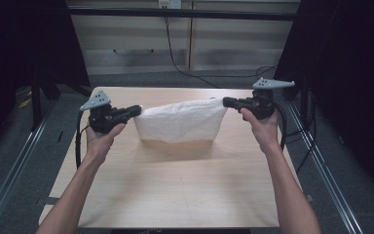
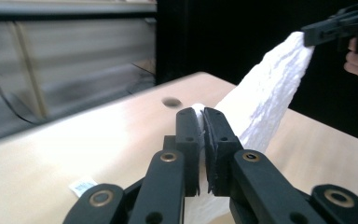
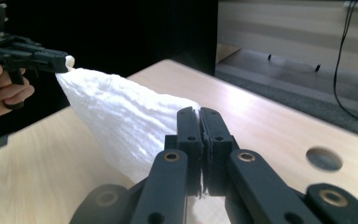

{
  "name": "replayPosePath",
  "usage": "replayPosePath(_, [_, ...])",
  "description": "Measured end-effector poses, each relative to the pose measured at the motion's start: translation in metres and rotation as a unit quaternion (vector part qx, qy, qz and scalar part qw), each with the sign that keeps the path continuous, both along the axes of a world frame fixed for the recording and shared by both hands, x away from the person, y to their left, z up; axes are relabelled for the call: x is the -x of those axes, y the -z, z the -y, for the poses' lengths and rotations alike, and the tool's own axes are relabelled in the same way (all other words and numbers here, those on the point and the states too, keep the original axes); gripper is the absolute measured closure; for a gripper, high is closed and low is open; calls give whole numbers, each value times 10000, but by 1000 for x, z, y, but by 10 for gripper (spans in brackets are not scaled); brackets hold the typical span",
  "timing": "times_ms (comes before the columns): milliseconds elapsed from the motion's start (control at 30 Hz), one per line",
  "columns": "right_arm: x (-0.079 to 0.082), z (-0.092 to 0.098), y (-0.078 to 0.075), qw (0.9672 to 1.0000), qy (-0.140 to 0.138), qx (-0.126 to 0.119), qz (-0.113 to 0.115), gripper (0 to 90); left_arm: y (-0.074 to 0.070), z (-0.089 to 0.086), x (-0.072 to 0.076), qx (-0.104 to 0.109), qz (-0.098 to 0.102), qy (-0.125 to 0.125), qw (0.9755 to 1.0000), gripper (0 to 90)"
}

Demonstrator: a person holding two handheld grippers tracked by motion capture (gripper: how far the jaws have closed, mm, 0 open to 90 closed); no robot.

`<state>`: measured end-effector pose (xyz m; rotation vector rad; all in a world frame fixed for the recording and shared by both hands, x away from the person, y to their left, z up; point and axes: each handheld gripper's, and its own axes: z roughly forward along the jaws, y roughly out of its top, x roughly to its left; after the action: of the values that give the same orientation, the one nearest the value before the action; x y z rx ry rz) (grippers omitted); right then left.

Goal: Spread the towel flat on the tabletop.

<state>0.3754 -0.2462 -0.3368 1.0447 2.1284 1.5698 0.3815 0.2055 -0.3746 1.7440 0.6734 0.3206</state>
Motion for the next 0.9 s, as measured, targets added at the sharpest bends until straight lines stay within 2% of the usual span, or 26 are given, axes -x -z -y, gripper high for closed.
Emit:
replayPosePath(33, [4, 1, 5, 10000, -39, -35, -10, 879, 5, -1, 4, -96, -17, 15, 10000, 857])
replayPosePath(67, [9, 2, 11, 9999, -86, -78, -31, 878, 10, -2, 9, -89, -49, 53, 9999, 857])
replayPosePath(167, [23, 3, 27, 9997, -182, -5, -172, 879, 21, -7, 21, -31, -106, 82, 9999, 856])
replayPosePath(200, [28, 2, 32, 9995, -231, 21, -191, 879, 25, -8, 25, -8, -192, 117, 9997, 857])
replayPosePath(300, [41, -1, 48, 9989, -351, 102, -307, 879, 38, -5, 38, -196, -247, 24, 9995, 857])
replayPosePath(500, [68, -2, 75, 9972, -513, 178, -516, 878, 60, -7, 55, -310, -433, 162, 9984, 856])
replayPosePath(667, [88, -5, 97, 9951, -650, 203, -713, 877, 73, -9, 68, -565, -587, 280, 9963, 853])
replayPosePath(733, [92, -8, 106, 9940, -686, 252, -810, 877, 78, -9, 72, -546, -696, 359, 9954, 851])
replayPosePath(800, [97, -10, 115, 9930, -728, 241, -901, 876, 81, -10, 75, -577, -724, 369, 9950, 850])
replayPosePath(900, [104, -10, 121, 9922, -766, 254, -950, 869, 87, -14, 78, -319, -944, 428, 9941, 843])
